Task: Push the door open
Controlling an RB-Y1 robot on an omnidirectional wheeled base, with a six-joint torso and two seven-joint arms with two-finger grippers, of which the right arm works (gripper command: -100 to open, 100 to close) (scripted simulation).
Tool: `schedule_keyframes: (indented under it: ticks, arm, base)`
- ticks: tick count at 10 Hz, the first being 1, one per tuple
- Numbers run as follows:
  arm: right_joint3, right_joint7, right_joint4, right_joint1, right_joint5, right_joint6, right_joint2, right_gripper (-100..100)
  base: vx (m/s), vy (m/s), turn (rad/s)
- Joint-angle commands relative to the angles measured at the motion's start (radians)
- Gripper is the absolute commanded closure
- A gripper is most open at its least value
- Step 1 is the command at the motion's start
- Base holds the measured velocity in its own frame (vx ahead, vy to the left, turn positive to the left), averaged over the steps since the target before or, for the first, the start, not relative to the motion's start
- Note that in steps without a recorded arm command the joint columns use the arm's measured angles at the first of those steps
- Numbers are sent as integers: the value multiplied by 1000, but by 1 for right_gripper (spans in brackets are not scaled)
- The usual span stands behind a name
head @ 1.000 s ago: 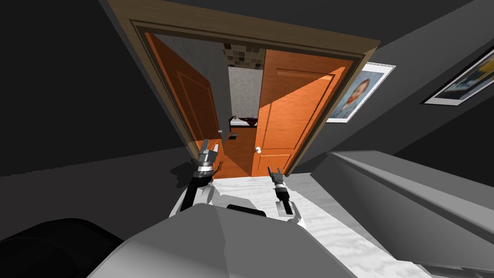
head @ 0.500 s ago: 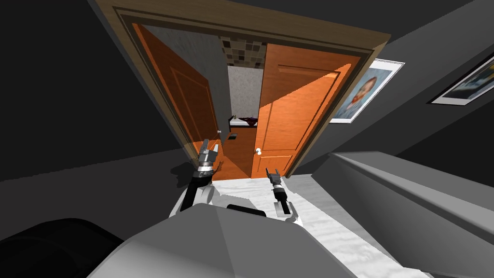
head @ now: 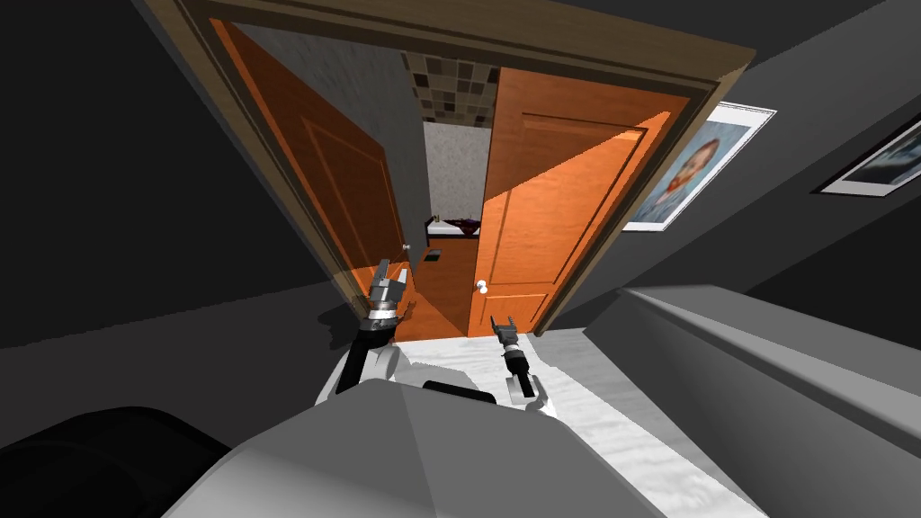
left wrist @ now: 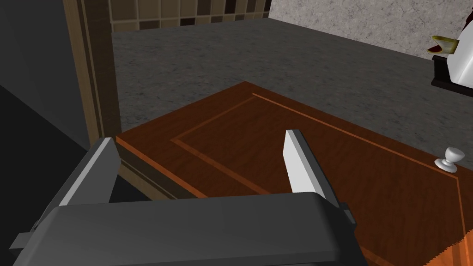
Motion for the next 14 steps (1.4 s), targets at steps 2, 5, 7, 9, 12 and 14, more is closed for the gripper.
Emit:
schedule_keyframes:
  ticks: [2,5,7,9,12,14]
  arm:
    - [-1,50,54,-13,26,-7,18,-100]
    - [-5,98,118,-36,47,-15,41,-100]
    - [-8,105,138,-46,47,-21,42,-100]
    - [-12,110,143,-49,46,-20,-1,-100]
    - [-17,114,146,-52,43,-18,-17,-100]
    - [-20,116,149,-54,41,-16,-3,-100]
  base:
    - [154,-6,-10]
    - [170,18,-4]
    - [133,9,-2]
    - [122,23,21]
    - [181,31,24]
    - [212,53,22]
